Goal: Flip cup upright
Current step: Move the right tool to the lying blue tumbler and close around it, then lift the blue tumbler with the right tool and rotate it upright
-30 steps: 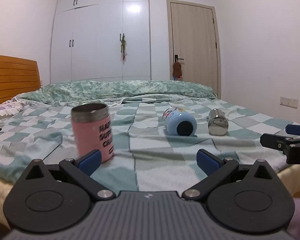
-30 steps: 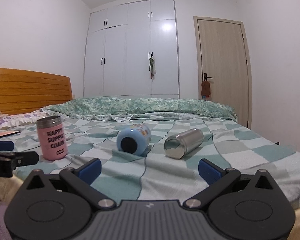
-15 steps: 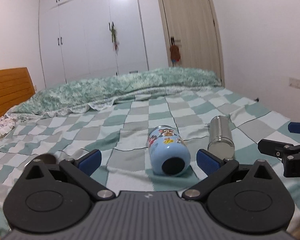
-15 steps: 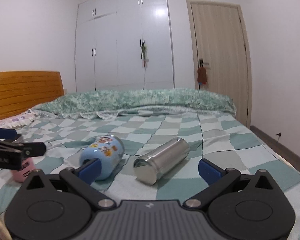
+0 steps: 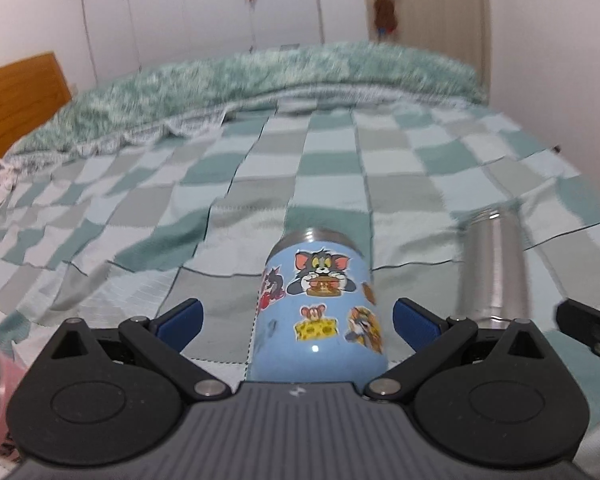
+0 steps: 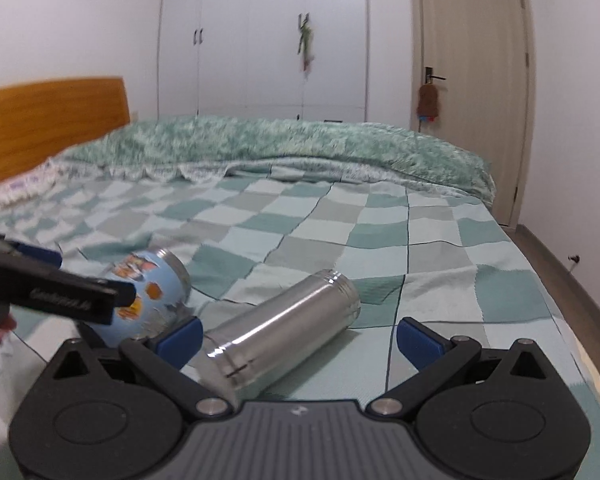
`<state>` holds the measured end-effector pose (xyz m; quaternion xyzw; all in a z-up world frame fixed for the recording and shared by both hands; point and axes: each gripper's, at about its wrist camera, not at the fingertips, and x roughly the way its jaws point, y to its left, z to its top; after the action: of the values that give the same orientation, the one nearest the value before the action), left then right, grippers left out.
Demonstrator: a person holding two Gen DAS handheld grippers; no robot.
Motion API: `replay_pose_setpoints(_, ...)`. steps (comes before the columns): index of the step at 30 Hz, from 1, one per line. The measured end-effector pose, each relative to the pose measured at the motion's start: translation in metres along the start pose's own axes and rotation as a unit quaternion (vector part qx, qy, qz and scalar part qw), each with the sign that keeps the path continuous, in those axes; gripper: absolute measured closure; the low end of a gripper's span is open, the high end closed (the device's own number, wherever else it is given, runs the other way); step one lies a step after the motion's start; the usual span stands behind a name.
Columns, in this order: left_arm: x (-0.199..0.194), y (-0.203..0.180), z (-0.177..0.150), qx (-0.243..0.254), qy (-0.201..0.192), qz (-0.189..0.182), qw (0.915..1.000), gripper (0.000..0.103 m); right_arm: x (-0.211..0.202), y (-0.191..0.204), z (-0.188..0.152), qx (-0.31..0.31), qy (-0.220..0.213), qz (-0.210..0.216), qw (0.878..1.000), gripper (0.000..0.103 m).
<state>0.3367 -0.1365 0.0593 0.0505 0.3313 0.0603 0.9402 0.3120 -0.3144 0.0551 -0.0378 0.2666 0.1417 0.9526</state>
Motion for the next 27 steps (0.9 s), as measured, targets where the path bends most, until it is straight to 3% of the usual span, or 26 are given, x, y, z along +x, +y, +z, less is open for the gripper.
replay_pose_setpoints(2, 0.015, -0.002, 0.0, -0.007, 0.018, 0.011, 0.9998, 0.0, 0.01, -0.005, -0.001, 0.007, 0.003, 0.005, 1.0, 0.0)
replay_pose_setpoints(6, 0.04, -0.005, -0.002, -0.023, 0.066, -0.01, 0.9975, 0.0, 0.023, -0.011, -0.004, 0.016, 0.011, 0.021, 1.0, 0.0)
replay_pose_setpoints(8, 0.048, -0.005, -0.004, -0.033, 0.087, -0.021, 0.9954, 0.018, 0.027, -0.01, -0.005, 0.014, 0.017, 0.029, 0.999, 0.0)
replay_pose_setpoints(9, 0.05, -0.004, -0.005, -0.039, 0.091, -0.021, 0.9949, 0.018, 0.028, -0.009, -0.005, 0.011, 0.021, 0.033, 0.999, 0.0)
replay_pose_setpoints(17, 0.037, 0.005, -0.008, -0.04, 0.097, -0.04, 0.9936, 0.019, 0.023, 0.001, -0.004, -0.017, 0.025, 0.046, 0.998, 0.0)
replay_pose_setpoints(27, -0.019, 0.022, -0.021, -0.036, 0.083, -0.063, 0.994, 0.019, -0.028, 0.024, -0.005, -0.025, 0.014, 0.045, 0.999, 0.0)
